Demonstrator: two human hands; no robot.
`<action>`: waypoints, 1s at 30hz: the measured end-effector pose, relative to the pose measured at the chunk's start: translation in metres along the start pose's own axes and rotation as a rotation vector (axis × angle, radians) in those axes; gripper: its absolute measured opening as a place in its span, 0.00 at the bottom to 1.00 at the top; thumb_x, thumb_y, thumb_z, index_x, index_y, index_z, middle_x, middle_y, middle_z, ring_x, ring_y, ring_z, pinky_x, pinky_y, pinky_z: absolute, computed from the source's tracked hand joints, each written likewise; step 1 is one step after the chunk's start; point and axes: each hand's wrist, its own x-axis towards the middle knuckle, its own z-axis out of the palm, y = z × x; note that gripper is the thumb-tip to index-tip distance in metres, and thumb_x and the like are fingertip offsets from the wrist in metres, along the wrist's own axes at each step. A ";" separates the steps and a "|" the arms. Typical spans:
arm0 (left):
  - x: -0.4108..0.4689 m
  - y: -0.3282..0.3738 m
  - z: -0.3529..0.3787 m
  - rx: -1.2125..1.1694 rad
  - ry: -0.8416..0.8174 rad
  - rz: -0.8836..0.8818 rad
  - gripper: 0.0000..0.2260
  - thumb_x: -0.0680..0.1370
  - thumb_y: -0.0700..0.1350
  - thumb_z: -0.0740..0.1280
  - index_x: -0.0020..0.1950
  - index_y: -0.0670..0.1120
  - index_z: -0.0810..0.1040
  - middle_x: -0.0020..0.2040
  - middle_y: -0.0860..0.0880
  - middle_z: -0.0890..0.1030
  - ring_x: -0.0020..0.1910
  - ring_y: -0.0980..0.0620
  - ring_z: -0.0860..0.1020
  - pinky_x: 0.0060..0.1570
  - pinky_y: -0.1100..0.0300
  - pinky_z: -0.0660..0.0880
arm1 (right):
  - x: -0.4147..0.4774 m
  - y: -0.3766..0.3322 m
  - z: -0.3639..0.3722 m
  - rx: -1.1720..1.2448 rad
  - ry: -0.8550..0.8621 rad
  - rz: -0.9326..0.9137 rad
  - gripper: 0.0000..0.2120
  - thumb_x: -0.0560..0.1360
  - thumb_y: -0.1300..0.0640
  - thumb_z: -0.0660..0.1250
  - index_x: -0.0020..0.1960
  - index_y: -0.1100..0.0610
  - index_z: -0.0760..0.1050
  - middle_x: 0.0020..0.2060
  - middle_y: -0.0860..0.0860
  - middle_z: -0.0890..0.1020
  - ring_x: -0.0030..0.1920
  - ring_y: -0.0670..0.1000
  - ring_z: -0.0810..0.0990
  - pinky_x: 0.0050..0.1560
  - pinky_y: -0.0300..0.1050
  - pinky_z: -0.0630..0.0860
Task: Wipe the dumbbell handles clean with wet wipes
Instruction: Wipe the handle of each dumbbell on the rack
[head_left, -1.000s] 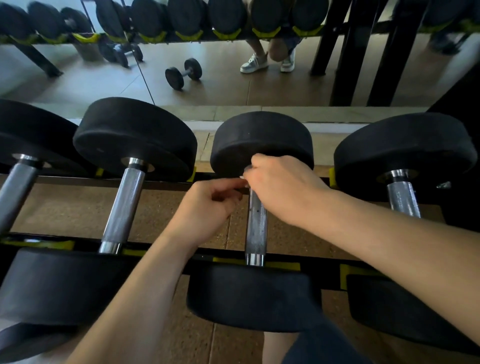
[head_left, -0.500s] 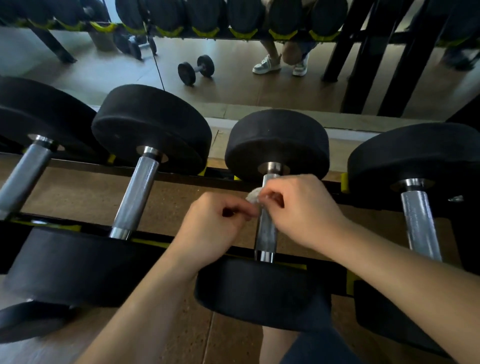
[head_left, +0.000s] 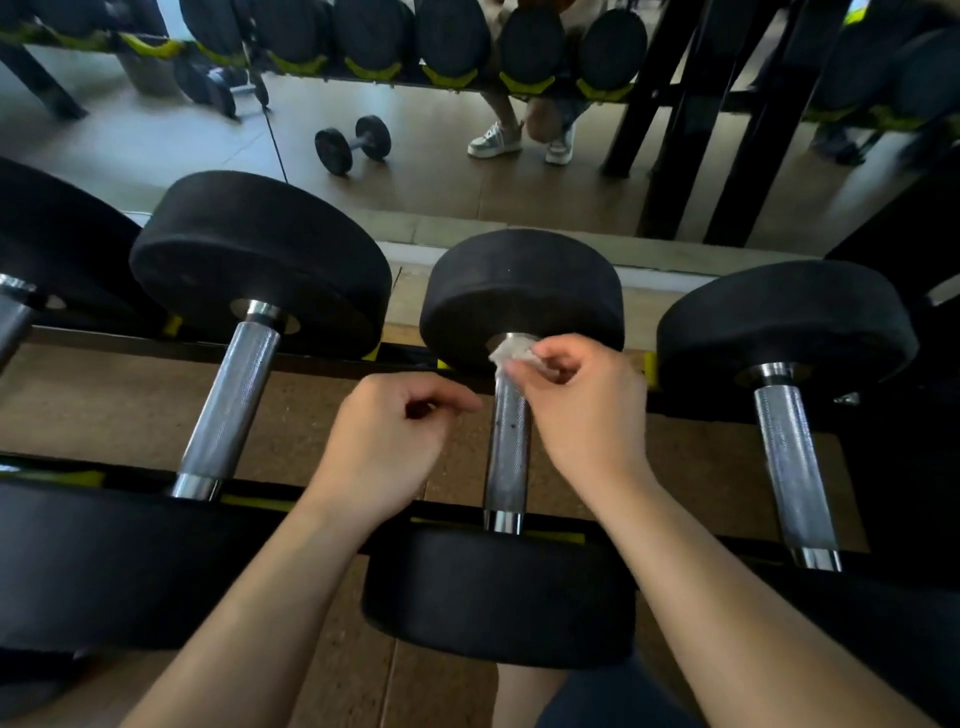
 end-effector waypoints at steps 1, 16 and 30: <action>0.001 0.000 0.001 -0.003 0.002 0.000 0.15 0.77 0.37 0.66 0.43 0.58 0.82 0.41 0.65 0.80 0.43 0.72 0.76 0.41 0.81 0.67 | -0.001 -0.002 0.002 -0.060 0.017 -0.048 0.06 0.74 0.52 0.71 0.49 0.52 0.80 0.41 0.43 0.81 0.41 0.41 0.79 0.39 0.32 0.72; 0.010 -0.003 0.008 -0.064 -0.047 0.199 0.21 0.78 0.38 0.66 0.58 0.66 0.75 0.52 0.61 0.77 0.53 0.66 0.74 0.50 0.75 0.71 | 0.002 -0.005 0.000 0.064 -0.052 0.119 0.07 0.77 0.59 0.67 0.51 0.50 0.82 0.45 0.43 0.82 0.44 0.39 0.79 0.42 0.30 0.72; 0.047 -0.005 0.026 0.179 0.197 0.384 0.06 0.75 0.45 0.72 0.50 0.48 0.85 0.44 0.50 0.83 0.41 0.56 0.79 0.42 0.60 0.77 | 0.008 -0.013 -0.007 -0.377 -0.089 -0.382 0.07 0.75 0.62 0.68 0.50 0.55 0.82 0.41 0.50 0.83 0.42 0.49 0.81 0.41 0.45 0.79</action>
